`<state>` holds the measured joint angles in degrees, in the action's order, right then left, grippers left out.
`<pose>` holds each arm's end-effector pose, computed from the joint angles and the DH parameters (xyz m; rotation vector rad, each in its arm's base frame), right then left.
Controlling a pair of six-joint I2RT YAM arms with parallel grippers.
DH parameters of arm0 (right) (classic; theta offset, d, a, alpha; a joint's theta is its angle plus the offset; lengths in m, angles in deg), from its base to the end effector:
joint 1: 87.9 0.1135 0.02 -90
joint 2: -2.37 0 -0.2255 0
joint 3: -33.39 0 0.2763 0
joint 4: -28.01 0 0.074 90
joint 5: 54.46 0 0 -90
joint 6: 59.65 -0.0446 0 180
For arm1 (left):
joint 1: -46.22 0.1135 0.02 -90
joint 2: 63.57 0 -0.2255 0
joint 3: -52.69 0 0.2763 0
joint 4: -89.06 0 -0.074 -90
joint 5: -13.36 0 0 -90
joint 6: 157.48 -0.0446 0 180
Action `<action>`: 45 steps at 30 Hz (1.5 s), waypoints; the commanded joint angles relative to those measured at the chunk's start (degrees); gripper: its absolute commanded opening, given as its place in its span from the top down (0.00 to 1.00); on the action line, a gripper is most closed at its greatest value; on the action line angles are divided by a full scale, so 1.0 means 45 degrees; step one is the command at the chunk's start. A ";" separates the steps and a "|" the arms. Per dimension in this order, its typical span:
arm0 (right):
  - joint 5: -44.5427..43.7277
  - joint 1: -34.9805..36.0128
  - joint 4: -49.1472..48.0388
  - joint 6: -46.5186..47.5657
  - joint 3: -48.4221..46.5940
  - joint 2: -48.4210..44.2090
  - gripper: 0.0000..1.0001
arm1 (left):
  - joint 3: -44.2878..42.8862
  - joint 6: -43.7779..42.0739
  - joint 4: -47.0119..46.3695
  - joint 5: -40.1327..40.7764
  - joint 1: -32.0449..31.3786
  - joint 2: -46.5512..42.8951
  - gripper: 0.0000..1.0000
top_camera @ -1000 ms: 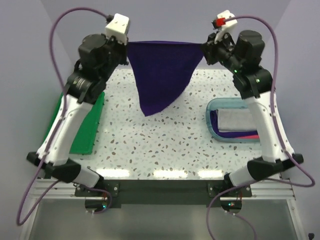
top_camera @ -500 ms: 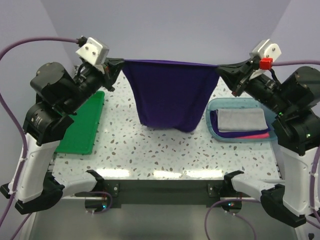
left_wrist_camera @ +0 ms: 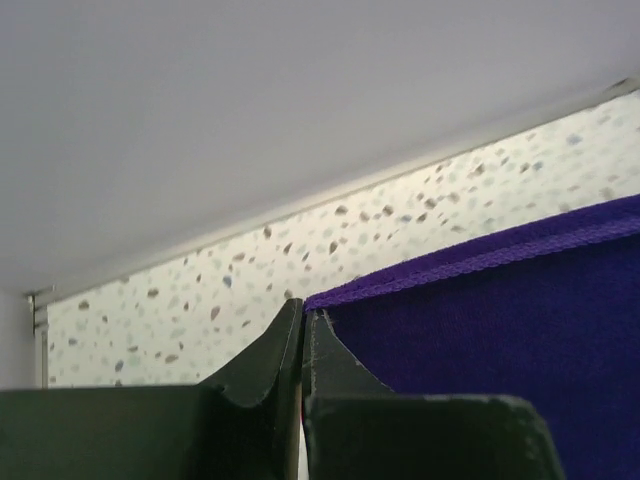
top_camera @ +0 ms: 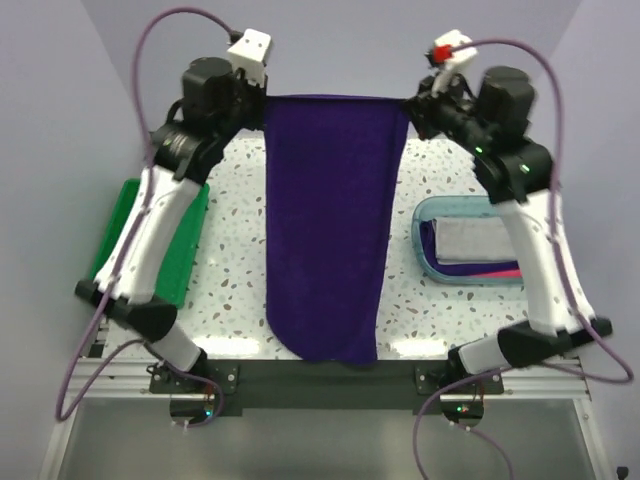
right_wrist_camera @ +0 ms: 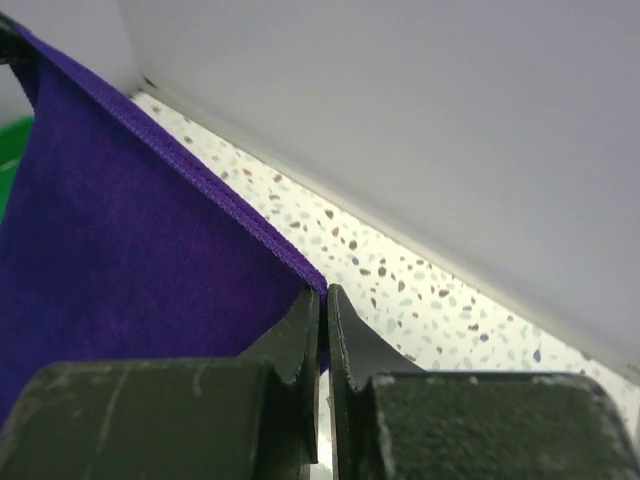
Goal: Fold and stack the towels
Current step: Flatten out the crumpled towel, then fold the towel
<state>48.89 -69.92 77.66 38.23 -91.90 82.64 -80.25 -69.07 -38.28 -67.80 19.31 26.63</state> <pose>0.2767 0.1006 0.5217 -0.5428 1.5683 0.3263 0.3063 -0.1478 0.5062 0.3191 1.7162 -0.1894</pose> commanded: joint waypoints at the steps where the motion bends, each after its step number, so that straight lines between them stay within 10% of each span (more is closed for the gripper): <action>1: -0.2867 -0.0342 -0.1074 -0.0110 0.0251 0.2254 1.00 | 0.0292 0.0680 0.0031 0.1628 0.1739 0.1983 1.00; 6: -0.3216 -0.0323 -0.2868 -0.0092 -0.0760 0.6757 1.00 | -0.1190 -0.0014 -0.1389 0.1826 0.2133 0.6564 1.00; 16: -0.3570 -0.0343 -0.3909 0.0514 -0.1155 0.8684 1.00 | -0.1294 -0.0214 -0.3229 0.0674 0.2485 0.8238 1.00; 45: -0.3004 -0.0070 0.1636 -0.0889 0.5366 0.3667 1.00 | 0.8252 0.3418 -0.0028 -0.1142 0.2466 0.1561 1.00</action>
<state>41.96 -68.44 76.26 36.41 -70.94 102.81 -48.82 -56.43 -43.79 -76.94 27.98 38.89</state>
